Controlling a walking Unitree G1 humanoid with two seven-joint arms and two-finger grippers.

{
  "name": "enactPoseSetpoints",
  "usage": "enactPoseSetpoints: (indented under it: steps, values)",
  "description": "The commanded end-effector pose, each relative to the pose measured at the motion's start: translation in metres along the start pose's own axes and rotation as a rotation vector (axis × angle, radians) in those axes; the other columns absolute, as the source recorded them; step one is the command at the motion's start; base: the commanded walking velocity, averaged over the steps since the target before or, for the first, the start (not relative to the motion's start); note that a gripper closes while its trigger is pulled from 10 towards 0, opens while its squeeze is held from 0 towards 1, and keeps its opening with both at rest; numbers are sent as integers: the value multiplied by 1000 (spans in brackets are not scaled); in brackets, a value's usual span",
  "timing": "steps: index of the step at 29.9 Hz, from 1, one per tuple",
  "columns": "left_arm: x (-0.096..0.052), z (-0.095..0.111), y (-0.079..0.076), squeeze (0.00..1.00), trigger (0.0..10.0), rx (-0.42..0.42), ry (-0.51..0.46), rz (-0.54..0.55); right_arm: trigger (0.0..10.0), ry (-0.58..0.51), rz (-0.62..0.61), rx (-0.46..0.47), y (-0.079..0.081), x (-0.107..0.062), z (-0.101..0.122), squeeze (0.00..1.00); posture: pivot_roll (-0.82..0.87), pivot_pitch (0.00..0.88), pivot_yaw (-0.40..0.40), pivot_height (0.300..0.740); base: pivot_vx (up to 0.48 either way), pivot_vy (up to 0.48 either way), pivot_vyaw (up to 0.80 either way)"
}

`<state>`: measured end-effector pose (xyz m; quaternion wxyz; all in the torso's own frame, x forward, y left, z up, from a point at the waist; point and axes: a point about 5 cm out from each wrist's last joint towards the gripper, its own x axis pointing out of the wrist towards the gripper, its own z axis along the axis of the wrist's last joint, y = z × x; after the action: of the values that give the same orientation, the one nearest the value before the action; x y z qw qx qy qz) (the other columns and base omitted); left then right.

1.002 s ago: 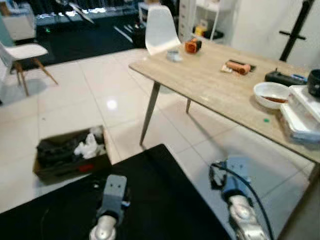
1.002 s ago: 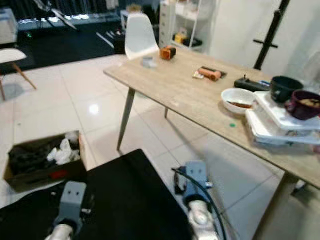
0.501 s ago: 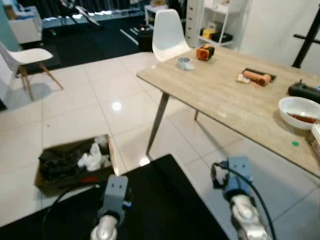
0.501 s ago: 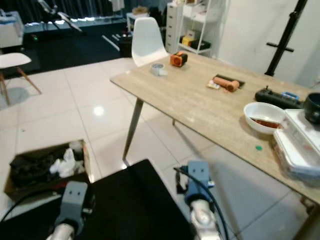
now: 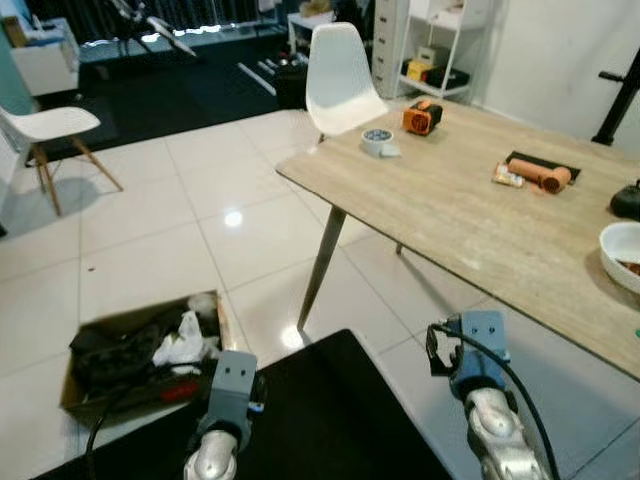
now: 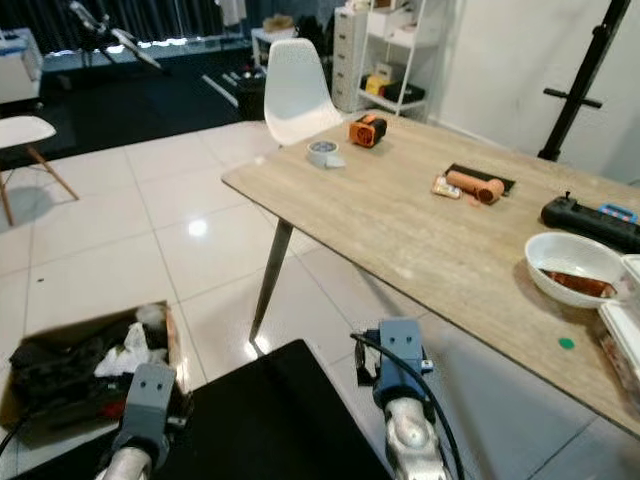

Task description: Restocking fridge

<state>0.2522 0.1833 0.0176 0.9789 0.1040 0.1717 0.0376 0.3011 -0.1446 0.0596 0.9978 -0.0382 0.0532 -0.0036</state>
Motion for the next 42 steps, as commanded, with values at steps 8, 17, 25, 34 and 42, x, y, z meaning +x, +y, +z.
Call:
enactPoseSetpoints:
  steps: [8,17,25,34,42]
  values:
    - [-3,0,-4,0,10000,-20,-4,-15,10000,12,-14,-6,-6,-1,-3,0,-35,105,29,710,0,0,0]
    - [-4,10,-8,0,10000,56,-44,-52,10000,10,-10,-3,-6,-1,-3,0,-34,102,29,710,0,0,0]
    - [-2,13,-5,0,10000,23,-26,-71,10000,7,-4,-2,-4,0,-1,0,-34,101,27,710,0,0,0]
    - [-1,14,0,0,10000,-9,-23,-37,10000,12,-8,5,-6,-1,-3,0,-36,107,26,710,0,0,0]
    - [-2,15,-3,0,10000,-9,-27,-49,10000,17,-8,15,-5,-1,-3,0,-35,110,28,710,0,0,-51]
